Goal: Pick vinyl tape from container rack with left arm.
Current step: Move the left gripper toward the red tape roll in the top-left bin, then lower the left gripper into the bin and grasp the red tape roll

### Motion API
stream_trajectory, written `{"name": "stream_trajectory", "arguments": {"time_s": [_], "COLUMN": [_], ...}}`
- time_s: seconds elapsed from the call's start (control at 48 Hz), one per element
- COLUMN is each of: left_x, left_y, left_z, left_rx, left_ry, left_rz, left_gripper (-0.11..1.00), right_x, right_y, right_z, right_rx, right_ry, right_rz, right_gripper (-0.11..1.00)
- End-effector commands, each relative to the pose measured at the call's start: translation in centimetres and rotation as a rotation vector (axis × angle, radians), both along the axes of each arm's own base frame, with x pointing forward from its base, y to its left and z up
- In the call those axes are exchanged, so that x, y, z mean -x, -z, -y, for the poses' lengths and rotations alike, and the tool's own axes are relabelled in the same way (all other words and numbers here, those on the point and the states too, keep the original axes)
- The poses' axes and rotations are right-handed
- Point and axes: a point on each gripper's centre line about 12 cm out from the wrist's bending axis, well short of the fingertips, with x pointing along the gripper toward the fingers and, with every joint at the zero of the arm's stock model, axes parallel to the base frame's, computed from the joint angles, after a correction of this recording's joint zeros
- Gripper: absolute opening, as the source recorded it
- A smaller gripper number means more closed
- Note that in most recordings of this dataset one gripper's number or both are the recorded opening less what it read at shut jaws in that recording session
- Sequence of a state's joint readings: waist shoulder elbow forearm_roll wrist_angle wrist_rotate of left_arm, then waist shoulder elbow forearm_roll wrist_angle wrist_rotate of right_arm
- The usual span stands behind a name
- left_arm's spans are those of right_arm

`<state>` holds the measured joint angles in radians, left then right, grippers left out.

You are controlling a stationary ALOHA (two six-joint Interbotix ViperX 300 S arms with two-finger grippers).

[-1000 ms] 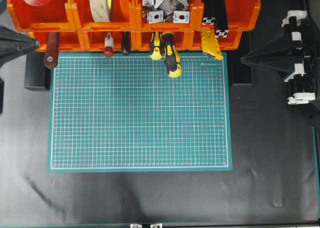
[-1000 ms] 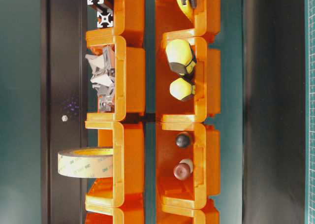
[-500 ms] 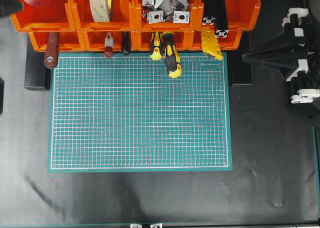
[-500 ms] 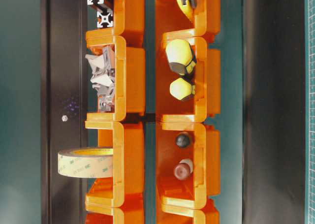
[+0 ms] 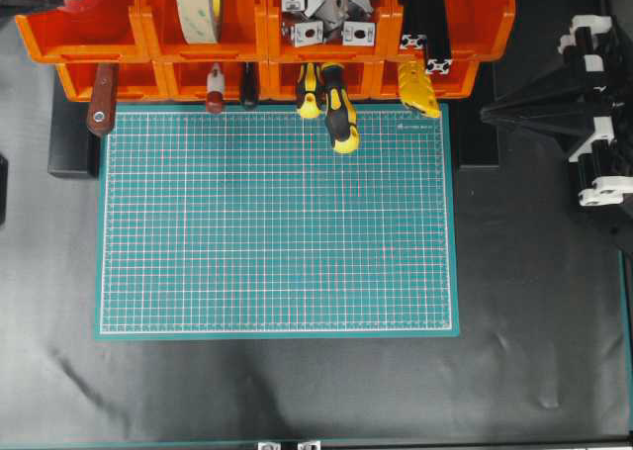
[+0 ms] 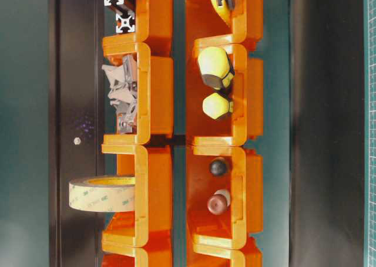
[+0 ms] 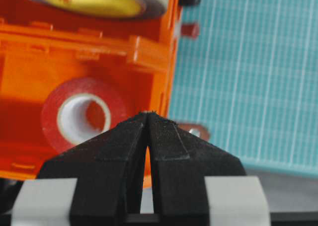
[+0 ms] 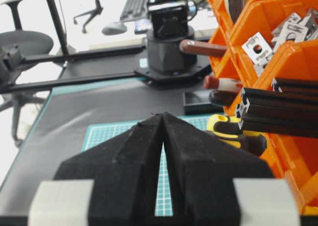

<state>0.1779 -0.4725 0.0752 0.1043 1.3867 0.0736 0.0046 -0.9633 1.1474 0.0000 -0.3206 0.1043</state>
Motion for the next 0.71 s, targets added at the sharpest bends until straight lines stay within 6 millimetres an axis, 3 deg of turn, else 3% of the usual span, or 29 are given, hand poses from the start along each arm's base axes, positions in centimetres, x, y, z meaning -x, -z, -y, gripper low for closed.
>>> {"name": "stream_trajectory", "arguments": {"time_s": [0.0,0.292,0.396,0.479,0.688], "left_x": [-0.3,-1.1,-1.1,-1.2,-1.5], "left_y": [-1.3,-1.1,-0.9,-0.6,0.7], "left_z": [-0.4,-1.4,-1.9,-2.0,-2.0], "left_rx": [-0.023,-0.039,-0.038,-0.036,-0.028], "left_ry": [0.011,0.046,0.032,0.028,0.026], "left_rz": [-0.027,-0.137,-0.143,-0.147,-0.152], "left_gripper": [0.0,0.01,0.08,0.25,0.82], "right_x": [-0.2,-0.2,-0.2,-0.2,-0.1], "right_y": [-1.3,-1.2,-1.0,-0.8,-0.6], "right_z": [0.0,-0.2,-0.2,-0.3,-0.4], "right_rx": [-0.006,-0.005,-0.006,-0.006,-0.005], "right_ry": [-0.001,-0.012,-0.012,-0.016,-0.02], "right_rz": [0.034,0.038,0.026,0.021,0.02], "right_gripper": [0.0,0.0,0.0,0.0,0.0]}}
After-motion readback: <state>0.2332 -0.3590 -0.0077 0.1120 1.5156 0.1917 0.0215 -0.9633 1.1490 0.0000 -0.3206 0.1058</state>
